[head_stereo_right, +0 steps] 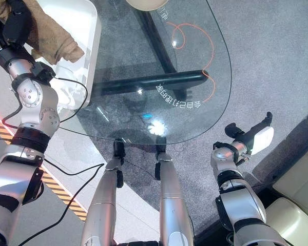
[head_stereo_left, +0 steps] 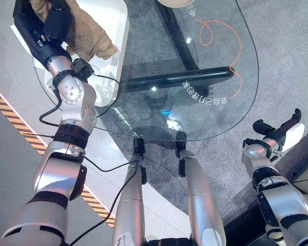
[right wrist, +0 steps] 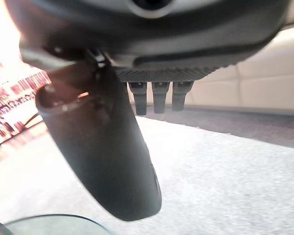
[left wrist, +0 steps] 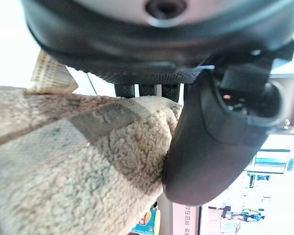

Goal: Wipe the table with a cloth and put it in the basket.

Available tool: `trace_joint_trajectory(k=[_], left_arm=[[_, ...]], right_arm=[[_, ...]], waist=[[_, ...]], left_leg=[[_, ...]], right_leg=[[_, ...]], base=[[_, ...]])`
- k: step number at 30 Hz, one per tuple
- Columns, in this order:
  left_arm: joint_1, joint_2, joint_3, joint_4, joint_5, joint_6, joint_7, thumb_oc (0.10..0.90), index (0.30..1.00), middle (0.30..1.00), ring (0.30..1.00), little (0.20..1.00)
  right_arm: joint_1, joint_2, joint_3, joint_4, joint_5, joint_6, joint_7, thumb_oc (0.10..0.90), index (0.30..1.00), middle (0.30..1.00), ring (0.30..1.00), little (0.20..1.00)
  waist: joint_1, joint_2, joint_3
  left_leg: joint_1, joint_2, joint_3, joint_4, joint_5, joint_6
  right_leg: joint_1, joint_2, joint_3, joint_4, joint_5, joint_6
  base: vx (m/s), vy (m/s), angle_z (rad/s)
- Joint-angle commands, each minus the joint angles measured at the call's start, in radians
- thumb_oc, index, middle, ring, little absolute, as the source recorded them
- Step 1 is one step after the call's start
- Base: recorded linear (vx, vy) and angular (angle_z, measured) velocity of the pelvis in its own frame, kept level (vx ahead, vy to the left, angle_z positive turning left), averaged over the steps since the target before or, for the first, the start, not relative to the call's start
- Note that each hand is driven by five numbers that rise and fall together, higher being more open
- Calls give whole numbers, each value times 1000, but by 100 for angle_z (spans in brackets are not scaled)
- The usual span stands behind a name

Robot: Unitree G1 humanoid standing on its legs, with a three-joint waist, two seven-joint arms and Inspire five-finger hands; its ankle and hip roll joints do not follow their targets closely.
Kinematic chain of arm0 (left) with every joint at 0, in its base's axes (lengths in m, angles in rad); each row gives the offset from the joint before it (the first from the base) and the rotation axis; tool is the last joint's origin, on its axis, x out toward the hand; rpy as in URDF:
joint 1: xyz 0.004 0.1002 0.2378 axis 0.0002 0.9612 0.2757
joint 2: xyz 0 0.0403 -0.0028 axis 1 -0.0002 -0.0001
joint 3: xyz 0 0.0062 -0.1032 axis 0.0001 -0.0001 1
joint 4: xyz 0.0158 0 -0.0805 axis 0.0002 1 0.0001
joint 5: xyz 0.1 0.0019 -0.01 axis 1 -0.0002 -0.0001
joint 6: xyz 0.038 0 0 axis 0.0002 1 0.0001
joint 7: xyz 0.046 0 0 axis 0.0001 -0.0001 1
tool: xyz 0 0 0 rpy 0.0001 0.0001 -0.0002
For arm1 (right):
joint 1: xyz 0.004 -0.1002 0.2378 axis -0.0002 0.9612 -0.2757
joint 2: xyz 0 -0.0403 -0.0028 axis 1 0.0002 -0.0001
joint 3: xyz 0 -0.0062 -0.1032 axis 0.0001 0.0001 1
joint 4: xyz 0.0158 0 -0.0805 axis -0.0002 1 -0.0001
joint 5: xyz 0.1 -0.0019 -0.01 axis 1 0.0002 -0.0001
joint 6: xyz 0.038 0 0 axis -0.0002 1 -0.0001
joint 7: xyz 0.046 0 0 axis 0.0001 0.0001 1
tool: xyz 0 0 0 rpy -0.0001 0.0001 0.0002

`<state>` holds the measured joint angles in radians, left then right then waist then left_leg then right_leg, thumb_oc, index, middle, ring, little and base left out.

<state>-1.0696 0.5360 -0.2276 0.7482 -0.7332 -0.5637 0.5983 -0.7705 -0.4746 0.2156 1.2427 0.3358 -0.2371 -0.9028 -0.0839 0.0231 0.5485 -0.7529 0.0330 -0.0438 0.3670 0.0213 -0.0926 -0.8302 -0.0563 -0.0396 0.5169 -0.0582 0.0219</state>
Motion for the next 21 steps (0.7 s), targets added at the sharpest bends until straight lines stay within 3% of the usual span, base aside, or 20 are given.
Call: trace_joint_trajectory(k=[1,6,12,21], left_arm=[[-174,121,2,-22,66,-74,2,100,300,300,300,200],[-176,127,-11,-5,106,-38,27,100,300,300,300,200],[-193,156,-69,66,262,57,106,100,300,300,300,200],[-212,170,-114,143,337,130,136,100,300,300,300,200]], right_arm=[[27,-48,-41,16,22,7,-4,800,900,900,900,900],[43,-40,-28,30,14,35,21,800,900,900,900,900],[57,-28,14,52,-11,69,74,800,900,900,900,900],[49,-22,45,49,-27,84,86,800,900,900,900,900]], waist=[[20,-6,-29],[17,-5,-29],[13,2,-29],[8,6,-29]], left_leg=[[32,-55,74,32,-85,62],[34,-54,74,28,-84,63],[36,-53,79,20,-75,61],[38,-50,86,12,-66,55]], right_leg=[[70,67,-27,-34,-54,5],[70,67,-26,-37,-54,4],[70,68,-25,-40,-53,3],[70,63,-26,-46,-50,4]], base=[[0,0,0],[0,0,0],[-1,5,0],[0,0,0]])
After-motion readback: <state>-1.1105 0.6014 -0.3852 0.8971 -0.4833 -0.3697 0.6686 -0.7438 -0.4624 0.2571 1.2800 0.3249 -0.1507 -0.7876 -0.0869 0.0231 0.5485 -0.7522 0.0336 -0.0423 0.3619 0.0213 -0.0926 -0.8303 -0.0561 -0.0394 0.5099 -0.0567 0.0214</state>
